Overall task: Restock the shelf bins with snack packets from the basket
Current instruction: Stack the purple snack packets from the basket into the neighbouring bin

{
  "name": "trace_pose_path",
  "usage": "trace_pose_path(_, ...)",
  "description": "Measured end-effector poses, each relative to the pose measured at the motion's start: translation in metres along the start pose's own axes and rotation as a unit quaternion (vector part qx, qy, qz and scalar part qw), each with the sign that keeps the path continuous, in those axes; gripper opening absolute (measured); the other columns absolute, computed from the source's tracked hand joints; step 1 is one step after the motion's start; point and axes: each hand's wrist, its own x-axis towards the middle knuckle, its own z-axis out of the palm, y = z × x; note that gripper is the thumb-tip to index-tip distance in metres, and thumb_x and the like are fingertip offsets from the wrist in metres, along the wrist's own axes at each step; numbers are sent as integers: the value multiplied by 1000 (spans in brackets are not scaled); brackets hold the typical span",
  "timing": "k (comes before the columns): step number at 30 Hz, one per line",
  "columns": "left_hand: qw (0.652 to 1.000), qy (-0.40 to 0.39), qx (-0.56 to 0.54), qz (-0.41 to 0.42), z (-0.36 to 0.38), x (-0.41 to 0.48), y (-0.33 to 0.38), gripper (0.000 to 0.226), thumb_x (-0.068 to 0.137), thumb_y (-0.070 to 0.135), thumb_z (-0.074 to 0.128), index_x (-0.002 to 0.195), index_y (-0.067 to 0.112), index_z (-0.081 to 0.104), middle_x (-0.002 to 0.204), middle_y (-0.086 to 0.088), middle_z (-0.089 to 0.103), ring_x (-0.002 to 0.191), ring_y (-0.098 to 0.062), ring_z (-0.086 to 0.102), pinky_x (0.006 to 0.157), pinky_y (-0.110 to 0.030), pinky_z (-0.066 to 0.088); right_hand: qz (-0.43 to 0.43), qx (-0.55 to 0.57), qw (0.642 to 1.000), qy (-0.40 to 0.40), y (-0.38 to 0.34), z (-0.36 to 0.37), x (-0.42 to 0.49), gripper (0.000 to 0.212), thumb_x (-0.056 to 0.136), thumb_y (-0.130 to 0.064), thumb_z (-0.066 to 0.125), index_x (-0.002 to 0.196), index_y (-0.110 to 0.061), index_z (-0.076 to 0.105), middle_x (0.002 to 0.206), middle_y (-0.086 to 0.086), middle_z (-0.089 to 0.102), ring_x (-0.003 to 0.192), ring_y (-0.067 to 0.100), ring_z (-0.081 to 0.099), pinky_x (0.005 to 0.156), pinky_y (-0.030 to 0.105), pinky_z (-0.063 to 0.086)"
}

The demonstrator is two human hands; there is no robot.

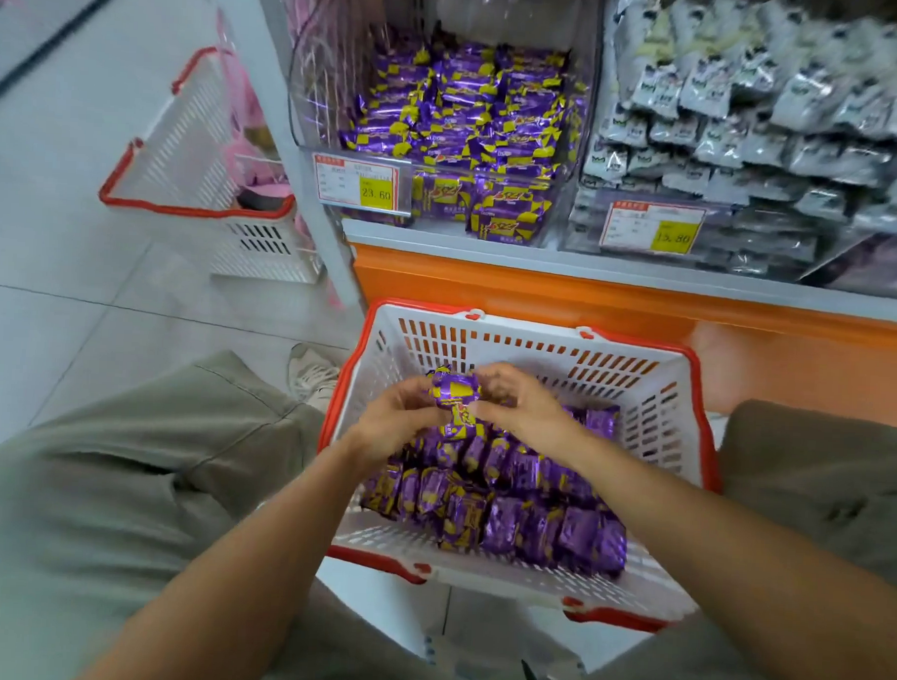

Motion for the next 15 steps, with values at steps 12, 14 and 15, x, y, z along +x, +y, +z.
trace_pose_path(12, 983, 15, -18, 181, -7, -34, 76, 41, 73, -11, 71, 109, 4, 61, 91, -7, 70, 81, -16, 66, 78, -27, 53, -244, -127, 959, 67, -98, -17, -38, 43, 84, -5, 72, 125, -12, 58, 111, -13, 59, 101, -25, 48, 85, 1, 34)
trace_pose_path(14, 977, 18, -2, 214, -10, -38, 95, 41, 73, -9, 72, 109, 7, 60, 93, -8, 70, 83, -17, 66, 79, -28, 52, -268, -122, 951, 94, -116, -22, -40, 42, 84, -2, 71, 124, -10, 58, 107, -10, 59, 96, -24, 49, 81, 0, 35)
trace_pose_path(15, 971, 27, 23, 237, -12, -40, 106, 41, 72, -2, 72, 109, 10, 59, 95, -11, 69, 85, -19, 65, 81, -29, 52, -277, -114, 948, 109, -125, -24, -39, 41, 85, -2, 70, 123, -11, 58, 106, -8, 60, 94, -21, 51, 80, 2, 37)
